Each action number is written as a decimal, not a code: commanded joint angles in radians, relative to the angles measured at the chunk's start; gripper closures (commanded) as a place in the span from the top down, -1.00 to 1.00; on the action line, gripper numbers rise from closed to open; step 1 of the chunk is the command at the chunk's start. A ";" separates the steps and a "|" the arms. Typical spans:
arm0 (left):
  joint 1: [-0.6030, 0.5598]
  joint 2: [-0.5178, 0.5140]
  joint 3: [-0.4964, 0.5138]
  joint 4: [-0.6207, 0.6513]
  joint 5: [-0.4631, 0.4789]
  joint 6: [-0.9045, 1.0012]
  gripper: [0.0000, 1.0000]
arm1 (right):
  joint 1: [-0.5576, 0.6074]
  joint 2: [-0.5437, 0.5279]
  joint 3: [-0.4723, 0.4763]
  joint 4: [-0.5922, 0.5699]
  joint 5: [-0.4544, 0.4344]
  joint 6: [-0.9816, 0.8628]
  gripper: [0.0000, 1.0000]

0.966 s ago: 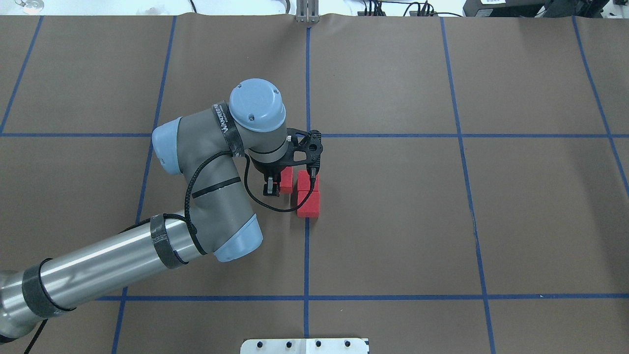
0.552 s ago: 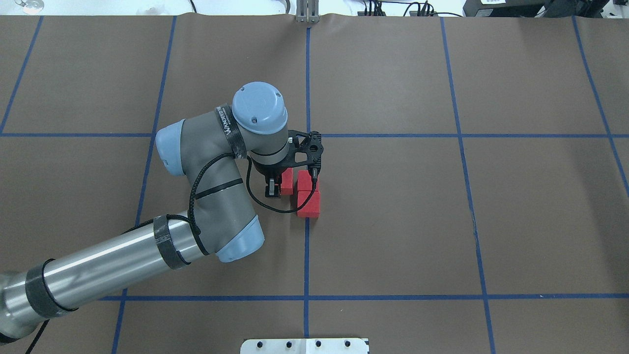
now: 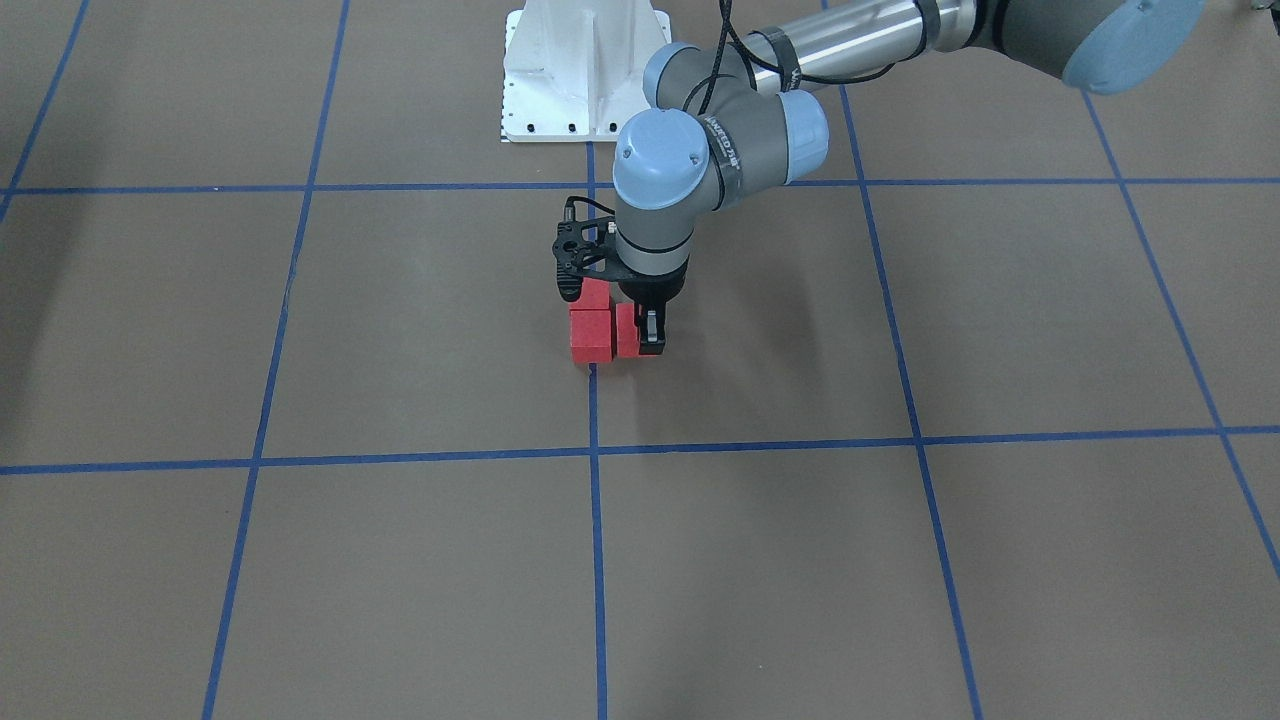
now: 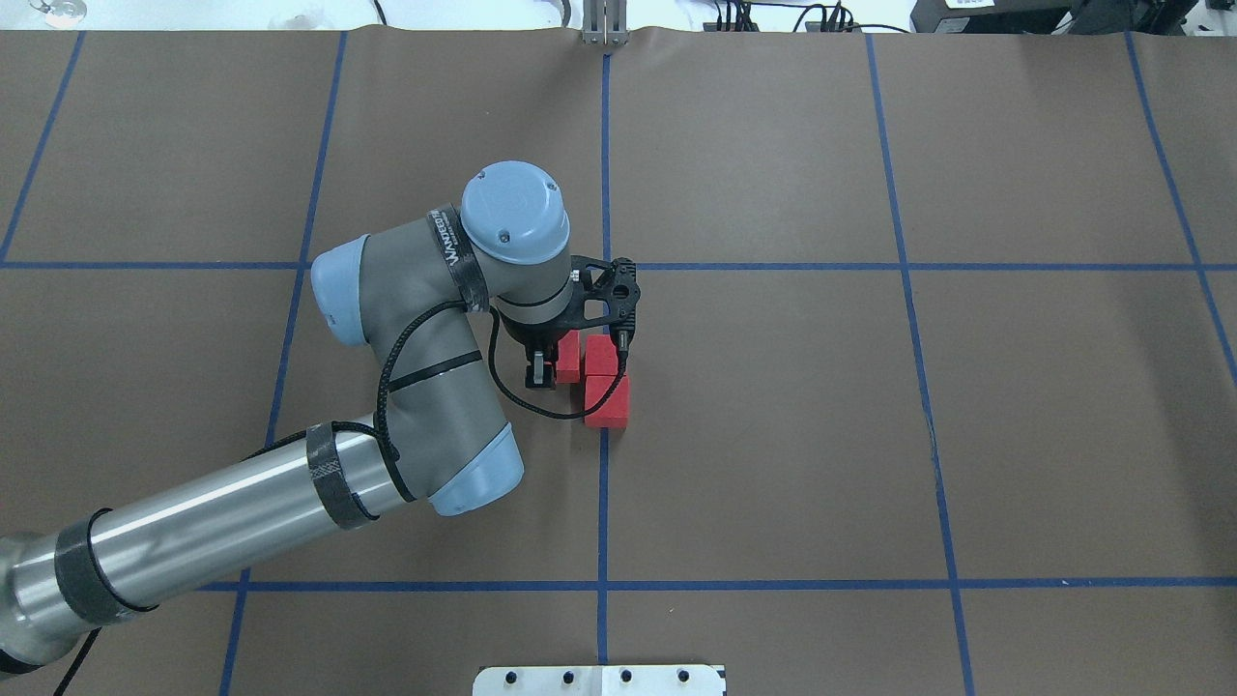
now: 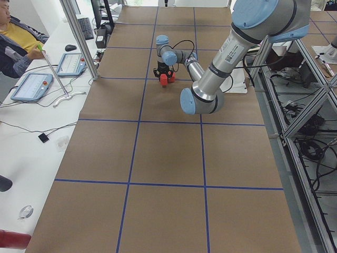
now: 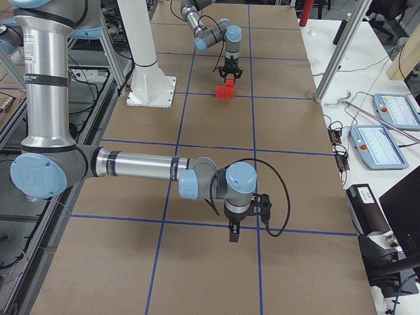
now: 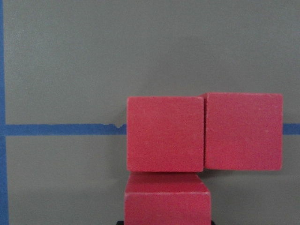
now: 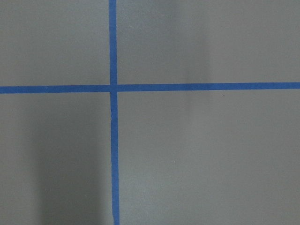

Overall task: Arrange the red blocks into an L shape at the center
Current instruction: 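Press the cube against the row's far cube and open the left gripper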

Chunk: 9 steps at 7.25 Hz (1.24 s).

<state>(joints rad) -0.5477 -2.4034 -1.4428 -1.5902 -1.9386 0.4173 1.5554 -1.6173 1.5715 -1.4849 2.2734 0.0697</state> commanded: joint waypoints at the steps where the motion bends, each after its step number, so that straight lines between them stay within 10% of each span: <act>1: 0.003 -0.002 0.002 -0.001 0.001 0.000 -0.74 | 0.000 0.000 0.004 0.000 0.000 0.001 0.98; 9: 0.011 -0.013 0.025 -0.001 0.000 -0.012 -0.56 | 0.000 -0.001 0.004 0.000 0.000 -0.001 0.98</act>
<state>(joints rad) -0.5379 -2.4154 -1.4212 -1.5907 -1.9389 0.4059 1.5555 -1.6171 1.5756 -1.4849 2.2734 0.0690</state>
